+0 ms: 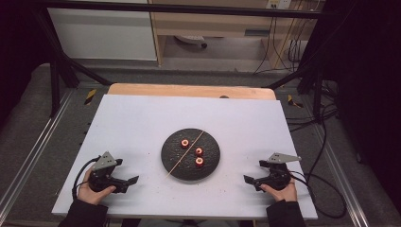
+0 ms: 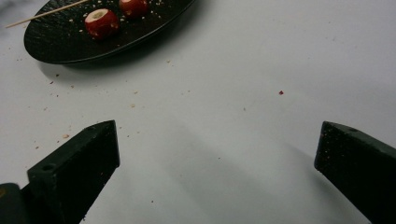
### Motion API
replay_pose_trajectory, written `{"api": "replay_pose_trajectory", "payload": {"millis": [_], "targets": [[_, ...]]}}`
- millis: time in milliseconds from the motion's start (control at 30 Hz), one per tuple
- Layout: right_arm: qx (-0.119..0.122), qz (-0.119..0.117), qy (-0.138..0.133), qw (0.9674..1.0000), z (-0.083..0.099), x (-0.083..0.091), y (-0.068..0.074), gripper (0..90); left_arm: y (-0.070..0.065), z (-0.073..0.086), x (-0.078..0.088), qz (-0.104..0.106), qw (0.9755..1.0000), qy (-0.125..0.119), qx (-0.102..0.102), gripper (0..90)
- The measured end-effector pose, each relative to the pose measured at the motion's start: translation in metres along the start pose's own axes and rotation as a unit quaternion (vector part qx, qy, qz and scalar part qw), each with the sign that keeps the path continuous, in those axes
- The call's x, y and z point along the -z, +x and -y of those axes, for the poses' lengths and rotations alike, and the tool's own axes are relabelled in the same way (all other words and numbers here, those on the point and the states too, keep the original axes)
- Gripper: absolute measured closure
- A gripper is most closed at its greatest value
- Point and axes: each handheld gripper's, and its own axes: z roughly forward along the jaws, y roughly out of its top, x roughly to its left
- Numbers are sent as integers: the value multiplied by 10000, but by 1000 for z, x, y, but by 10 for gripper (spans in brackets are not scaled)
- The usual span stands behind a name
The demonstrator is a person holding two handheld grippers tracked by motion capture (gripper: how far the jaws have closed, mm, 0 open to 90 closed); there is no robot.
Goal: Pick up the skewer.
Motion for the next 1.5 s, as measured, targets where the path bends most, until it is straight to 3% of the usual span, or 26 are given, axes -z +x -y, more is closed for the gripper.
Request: {"api": "replay_pose_trajectory", "payload": {"millis": [933, 1267, 1500], "targets": [[-12, -14, 46, 10000, 0, 0, 1, 6, -22, -21, -8, 8, 9997, 188, -144, 31], [8, 4, 63, 10000, 0, 0, 1, 6, -39, -41, -11, 39, 9991, 265, -340, 31], [6, 9, 93, 10000, 0, -1, 1, 6, -48, -56, -18, 65, 9990, 318, -317, 37]]}}
